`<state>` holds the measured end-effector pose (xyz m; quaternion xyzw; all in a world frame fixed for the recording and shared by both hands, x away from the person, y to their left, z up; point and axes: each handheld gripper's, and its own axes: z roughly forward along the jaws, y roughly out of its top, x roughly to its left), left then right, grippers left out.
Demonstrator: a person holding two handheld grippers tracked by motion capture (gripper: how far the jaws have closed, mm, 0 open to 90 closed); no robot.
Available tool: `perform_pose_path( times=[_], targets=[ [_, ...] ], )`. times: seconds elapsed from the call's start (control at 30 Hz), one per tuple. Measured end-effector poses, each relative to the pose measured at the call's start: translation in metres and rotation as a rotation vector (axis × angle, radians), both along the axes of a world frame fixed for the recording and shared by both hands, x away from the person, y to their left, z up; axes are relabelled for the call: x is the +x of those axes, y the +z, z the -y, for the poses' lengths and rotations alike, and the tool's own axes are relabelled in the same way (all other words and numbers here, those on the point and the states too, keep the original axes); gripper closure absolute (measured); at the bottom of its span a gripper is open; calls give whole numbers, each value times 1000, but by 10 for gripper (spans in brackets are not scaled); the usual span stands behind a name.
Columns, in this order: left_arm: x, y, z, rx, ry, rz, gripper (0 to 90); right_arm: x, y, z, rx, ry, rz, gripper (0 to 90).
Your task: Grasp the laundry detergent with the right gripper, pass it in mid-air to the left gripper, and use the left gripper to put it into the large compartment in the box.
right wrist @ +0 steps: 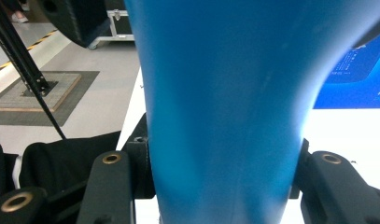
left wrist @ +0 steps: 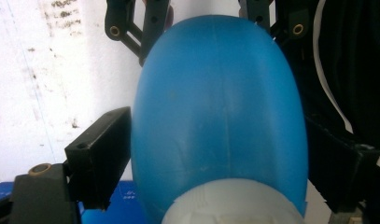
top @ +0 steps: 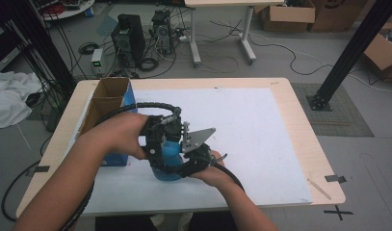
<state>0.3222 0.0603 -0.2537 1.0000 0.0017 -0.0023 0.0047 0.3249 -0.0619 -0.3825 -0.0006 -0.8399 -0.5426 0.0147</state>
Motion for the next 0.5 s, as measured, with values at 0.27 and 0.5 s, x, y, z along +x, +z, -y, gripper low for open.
perform_pose_path(
  times=[0.27, 0.5],
  targets=[
    [-1, 1, 1, 7, -6, 13, 263, 0, 0, 0, 5, 0, -10, 473],
    [-2, 2, 2, 9, -6, 21, 299, 0, 0, -1, 3, -1, -8, 473]
  ],
)
